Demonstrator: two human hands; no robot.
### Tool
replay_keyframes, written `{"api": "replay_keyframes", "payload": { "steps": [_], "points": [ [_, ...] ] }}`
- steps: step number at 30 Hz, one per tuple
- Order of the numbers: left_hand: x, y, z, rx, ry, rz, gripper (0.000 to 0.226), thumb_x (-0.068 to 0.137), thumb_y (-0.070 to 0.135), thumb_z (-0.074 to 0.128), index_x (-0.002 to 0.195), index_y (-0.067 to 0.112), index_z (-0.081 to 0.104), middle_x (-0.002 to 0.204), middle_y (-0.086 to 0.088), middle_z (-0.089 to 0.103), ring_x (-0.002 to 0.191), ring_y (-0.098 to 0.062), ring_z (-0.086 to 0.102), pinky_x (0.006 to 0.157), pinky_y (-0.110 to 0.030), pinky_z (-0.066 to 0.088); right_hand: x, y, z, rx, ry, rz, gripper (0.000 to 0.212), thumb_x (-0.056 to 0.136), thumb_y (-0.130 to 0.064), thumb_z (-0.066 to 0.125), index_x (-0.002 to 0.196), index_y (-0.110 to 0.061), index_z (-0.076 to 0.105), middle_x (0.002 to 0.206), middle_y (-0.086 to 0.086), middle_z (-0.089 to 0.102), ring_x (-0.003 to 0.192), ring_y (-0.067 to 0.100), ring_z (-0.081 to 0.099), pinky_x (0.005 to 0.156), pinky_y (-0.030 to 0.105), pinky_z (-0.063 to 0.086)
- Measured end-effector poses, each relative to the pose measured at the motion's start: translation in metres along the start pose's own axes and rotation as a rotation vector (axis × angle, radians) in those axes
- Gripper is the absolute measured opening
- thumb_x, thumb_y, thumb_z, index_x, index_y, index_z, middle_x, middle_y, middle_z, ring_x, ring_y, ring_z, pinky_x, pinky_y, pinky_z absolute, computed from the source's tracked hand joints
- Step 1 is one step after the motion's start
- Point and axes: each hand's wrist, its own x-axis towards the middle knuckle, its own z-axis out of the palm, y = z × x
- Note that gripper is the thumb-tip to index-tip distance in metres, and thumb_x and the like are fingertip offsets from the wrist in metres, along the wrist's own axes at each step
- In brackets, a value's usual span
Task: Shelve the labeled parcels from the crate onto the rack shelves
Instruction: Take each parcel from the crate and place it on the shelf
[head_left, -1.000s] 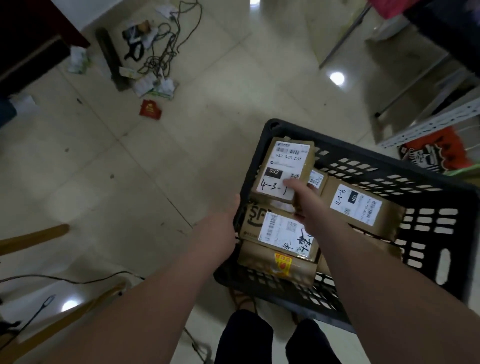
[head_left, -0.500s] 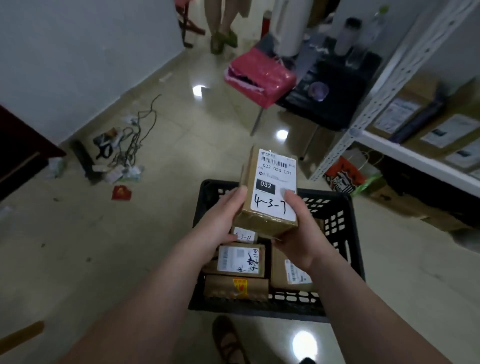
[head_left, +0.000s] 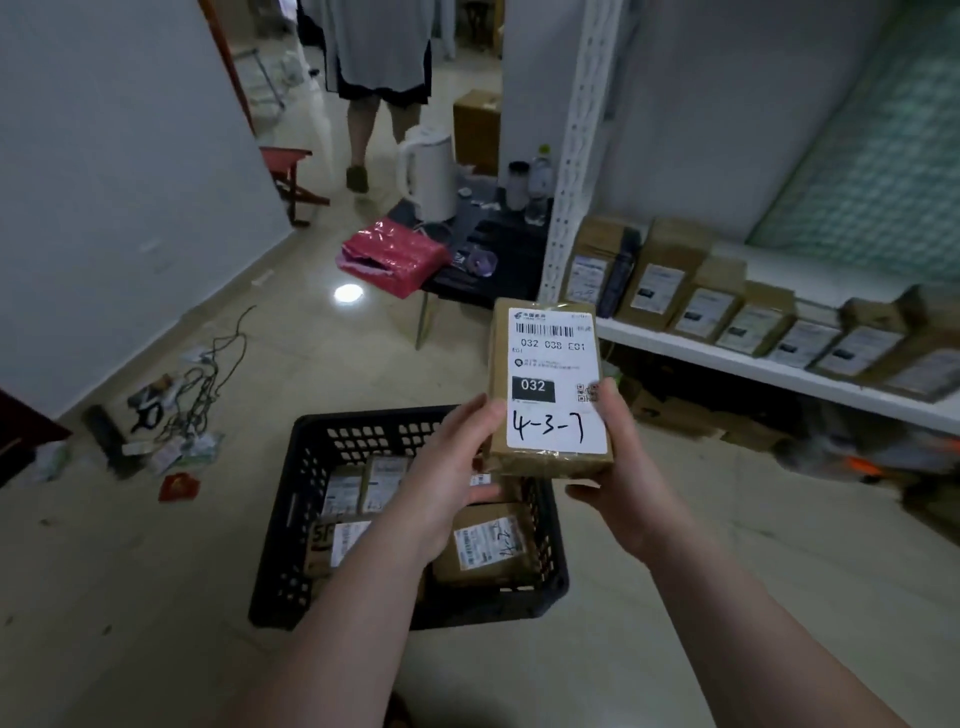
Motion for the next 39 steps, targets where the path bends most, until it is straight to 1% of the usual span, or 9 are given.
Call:
{"api": "replay_keyframes", "payload": {
  "steps": [5,8,11,16,21,27,30,35,39],
  "points": [
    [-0.024,-0.001,0.066,0.081,-0.143,0.101,0.071,0.071,0.063,0.066,0.134,0.034,0.052,0.118,0.009,0.068,0.115,-0.014,0.060,0.102,-0.045,0.044,-0.062,-0.011,-0.059,0.004,0.108,-0.051,0.054,0.082,-0.072,0.032,0.112,-0.041,0.064,0.110,-0.010,0.074,0.112,0.015,0.063,0.098,0.042,0.045],
    [-0.033,0.002,0.098,0.113,-0.197,0.147,0.069,0.073,0.058,0.066,0.135,0.030,0.053,0.118,0.006,0.068,0.114,-0.013,0.060,0.102,-0.043,0.044,-0.092,-0.016,-0.089,-0.002,0.138,-0.115,0.058,0.073,-0.075,0.036,0.116,-0.044,0.062,0.112,-0.011,0.073,0.112,0.014,0.063,0.096,0.041,0.047],
    [-0.039,0.003,0.127,0.129,-0.215,0.158,0.069,0.069,0.059,0.065,0.131,0.030,0.057,0.116,0.004,0.069,0.114,-0.016,0.060,0.102,-0.043,0.044,-0.116,-0.019,-0.115,-0.009,0.164,-0.148,0.050,0.081,-0.073,0.035,0.118,-0.048,0.060,0.112,-0.014,0.072,0.112,0.011,0.063,0.095,0.040,0.047],
    [-0.047,0.003,0.168,0.169,-0.237,0.135,0.039,0.090,0.044,0.055,0.126,0.030,0.060,0.110,0.007,0.072,0.108,-0.014,0.061,0.088,-0.034,0.047,-0.143,-0.018,-0.151,-0.018,0.172,-0.158,0.040,0.085,-0.069,0.039,0.114,-0.051,0.059,0.111,-0.017,0.072,0.111,0.011,0.064,0.099,0.040,0.047],
    [-0.043,0.002,0.198,0.225,-0.253,0.049,0.035,0.085,0.052,0.055,0.109,0.030,0.068,0.101,0.007,0.074,0.103,-0.015,0.064,0.098,-0.042,0.045,-0.155,-0.005,-0.179,-0.028,0.179,-0.146,0.047,0.078,-0.070,0.049,0.121,-0.052,0.056,0.115,-0.019,0.070,0.111,0.014,0.065,0.101,0.042,0.049],
    [-0.018,-0.008,0.228,0.272,-0.339,-0.017,0.058,0.071,0.066,0.058,0.118,0.033,0.063,0.108,0.010,0.072,0.106,-0.014,0.063,0.103,-0.045,0.041,-0.151,0.005,-0.209,0.015,0.276,-0.064,0.053,0.076,-0.064,0.052,0.117,-0.033,0.065,0.105,-0.007,0.075,0.091,0.013,0.065,0.096,0.041,0.051],
    [0.002,-0.012,0.245,0.285,-0.382,-0.037,0.063,0.065,0.071,0.057,0.119,0.039,0.062,0.111,0.012,0.071,0.109,-0.013,0.061,0.102,-0.043,0.042,-0.143,0.007,-0.228,0.021,0.301,-0.044,0.038,0.088,-0.054,0.053,0.118,-0.033,0.064,0.109,-0.007,0.074,0.093,0.015,0.066,0.096,0.041,0.051],
    [0.051,-0.006,0.276,0.281,-0.446,-0.097,0.056,0.072,0.071,0.053,0.116,0.038,0.065,0.108,0.007,0.073,0.110,-0.018,0.061,0.102,-0.044,0.041,-0.111,-0.006,-0.264,0.019,0.305,-0.032,0.039,0.076,-0.049,0.054,0.112,-0.037,0.064,0.103,-0.011,0.074,0.084,0.008,0.064,0.087,0.033,0.050],
    [0.102,0.008,0.296,0.291,-0.449,-0.098,0.082,0.054,0.083,0.062,0.122,0.037,0.062,0.116,0.008,0.069,0.117,-0.019,0.056,0.108,-0.045,0.034,-0.066,-0.026,-0.293,0.045,0.311,0.007,0.038,0.075,-0.044,0.055,0.110,-0.034,0.066,0.108,-0.007,0.074,0.089,0.011,0.063,0.091,0.036,0.050]
  ]
}}
